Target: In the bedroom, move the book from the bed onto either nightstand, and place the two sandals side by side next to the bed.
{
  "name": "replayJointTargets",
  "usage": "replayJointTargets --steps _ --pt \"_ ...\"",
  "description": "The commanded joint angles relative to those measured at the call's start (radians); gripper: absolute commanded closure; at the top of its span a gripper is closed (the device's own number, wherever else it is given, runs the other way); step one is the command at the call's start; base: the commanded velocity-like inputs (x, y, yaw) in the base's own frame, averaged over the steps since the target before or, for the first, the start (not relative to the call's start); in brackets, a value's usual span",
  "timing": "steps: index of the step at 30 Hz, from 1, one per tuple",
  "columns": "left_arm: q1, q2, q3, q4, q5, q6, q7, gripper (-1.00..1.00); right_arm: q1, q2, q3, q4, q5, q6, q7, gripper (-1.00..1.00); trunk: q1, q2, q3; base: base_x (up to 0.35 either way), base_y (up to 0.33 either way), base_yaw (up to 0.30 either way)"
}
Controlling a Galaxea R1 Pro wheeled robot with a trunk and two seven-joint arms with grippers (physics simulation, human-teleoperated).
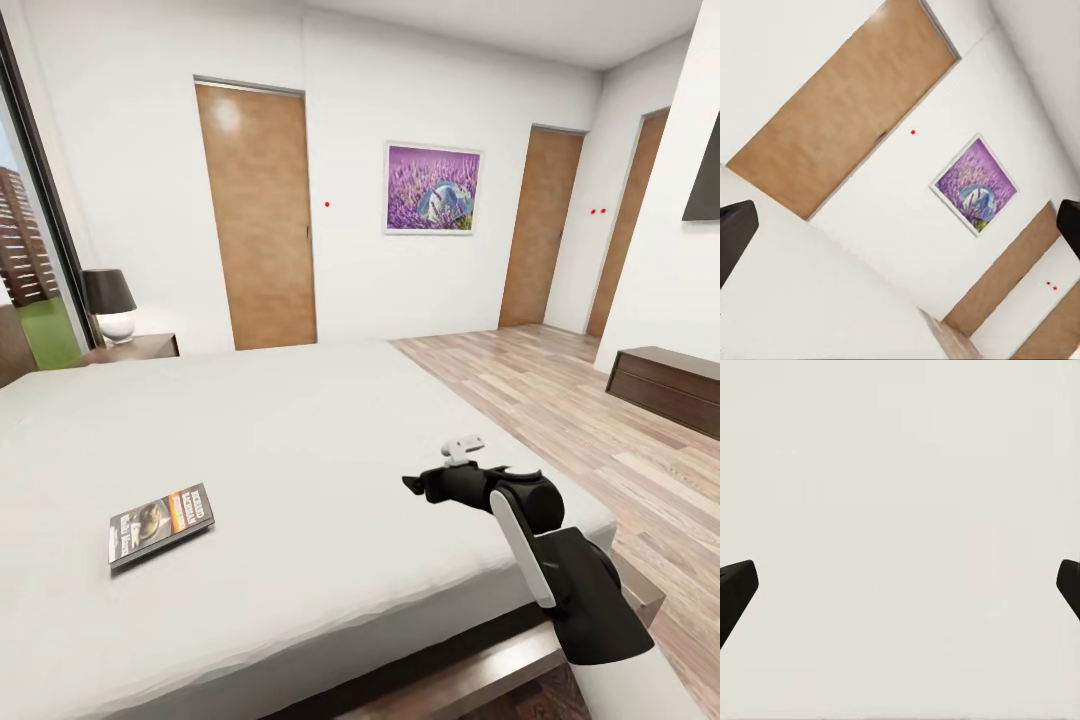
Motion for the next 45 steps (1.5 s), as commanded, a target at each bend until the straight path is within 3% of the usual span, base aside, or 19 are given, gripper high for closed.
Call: replayJointTargets --steps 1,5,6,10,11,12,15,18,24,25,26,27,31,35,39,42,45 --pt "-0.013 0.009 -0.008 -0.001 -0.025 0.0 0.008 -1.0 0.0 -0.001 0.0 0.003 -0.002 0.003 0.0 -1.0 0.0 -0.001 -0.001 0.0 0.0 0.0" --pt "-0.051 0.061 -0.008 -0.005 -0.153 0.014 0.109 -1.0 0.003 -0.003 -0.002 0.015 -0.002 -0.001 -0.001 -1.0 0.0 -0.001 -0.001 0.0 0.0 0.0" --pt "-0.063 0.091 -0.008 -0.008 -0.194 0.039 0.172 -1.0 0.004 -0.004 -0.002 0.018 -0.002 -0.004 -0.001 -1.0 0.0 -0.001 -0.001 0.0 0.0 0.0" --pt "-0.077 0.152 -0.008 -0.009 -0.238 0.148 0.259 -1.0 0.006 -0.005 -0.003 0.022 -0.002 -0.007 -0.002 -1.0 0.0 -0.001 -0.001 0.0 0.0 0.0" --pt "-0.077 0.152 -0.008 -0.009 -0.238 0.148 0.259 -1.0 0.006 -0.005 -0.003 0.022 -0.002 -0.007 -0.002 -1.0 0.0 -0.001 -0.001 0.0 0.0 0.0" --pt "-0.083 0.18 -0.008 -0.011 -0.251 0.206 0.28 -1.0 0.009 -0.005 -0.004 0.023 -0.002 -0.008 -0.002 -1.0 0.0 -0.001 -0.001 0.0 0.0 0.0" --pt "-0.087 0.214 -0.008 -0.015 -0.284 0.27 0.298 -1.0 0.021 -0.005 -0.005 0.023 -0.001 -0.01 -0.003 -1.0 0.0 -0.001 -0.001 0.0 0.0 0.0" --pt "-0.09 0.236 -0.008 -0.033 -0.361 0.333 0.309 -1.0 0.04 -0.005 -0.006 0.024 -0.001 -0.01 -0.002 -1.0 0.0 -0.001 -0.001 0.0 0.0 0.0" --pt "-0.095 0.253 -0.008 -0.103 -0.584 0.545 0.33 -1.0 0.082 -0.005 -0.008 0.025 -0.002 -0.012 -0.002 -1.0 0.0 -0.001 -0.001 0.0 0.0 0.0" --pt "-0.095 0.253 -0.008 -0.103 -0.584 0.545 0.33 -1.0 0.082 -0.005 -0.008 0.025 -0.002 -0.012 -0.002 -1.0 0.0 -0.001 -0.001 0.0 0.0 0.0" --pt "-0.098 0.254 -0.008 -0.122 -0.614 0.587 0.337 -1.0 0.088 -0.005 -0.008 0.025 -0.002 -0.012 -0.002 -1.0 0.0 -0.001 -0.001 0.0 0.0 0.0" --pt "-0.118 0.256 -0.008 -0.169 -0.657 0.669 0.354 -1.0 0.097 -0.005 -0.009 0.025 -0.002 -0.012 -0.001 -1.0 0.0 -0.001 -0.001 0.0 0.0 0.0" --pt "-0.179 0.256 -0.008 -0.282 -0.707 0.819 0.413 -1.0 0.11 -0.005 -0.01 0.028 -0.003 -0.018 -0.002 -1.0 0.0 -0.001 -0.001 0.0 0.0 0.0" --pt "-0.218 0.252 -0.008 -0.41 -0.734 0.928 0.525 -1.0 0.118 -0.004 -0.01 0.038 -0.002 -0.029 -0.002 -1.0 0.0 -0.001 -0.001 0.0 0.0 0.0" --pt "-0.24 0.248 -0.006 -0.521 -0.741 1.0 0.617 -1.0 0.127 -0.004 -0.01 0.068 -0.003 -0.05 -0.001 -1.0 0.0 -0.001 -0.001 0.0 0.0 0.0" --pt "-0.257 0.241 -0.001 -0.553 -0.742 1.024 0.642 -1.0 0.129 -0.003 -0.009 0.086 -0.003 -0.069 -0.001 -1.0 0.0 -0.001 -0.001 0.0 0.0 0.0" --pt "-0.298 0.216 0.01 -0.579 -0.741 1.049 0.664 -1.0 0.131 -0.001 -0.006 0.109 -0.002 -0.098 -0.001 -1.0 0.0 -0.001 -0.001 0.0 0.0 0.0"
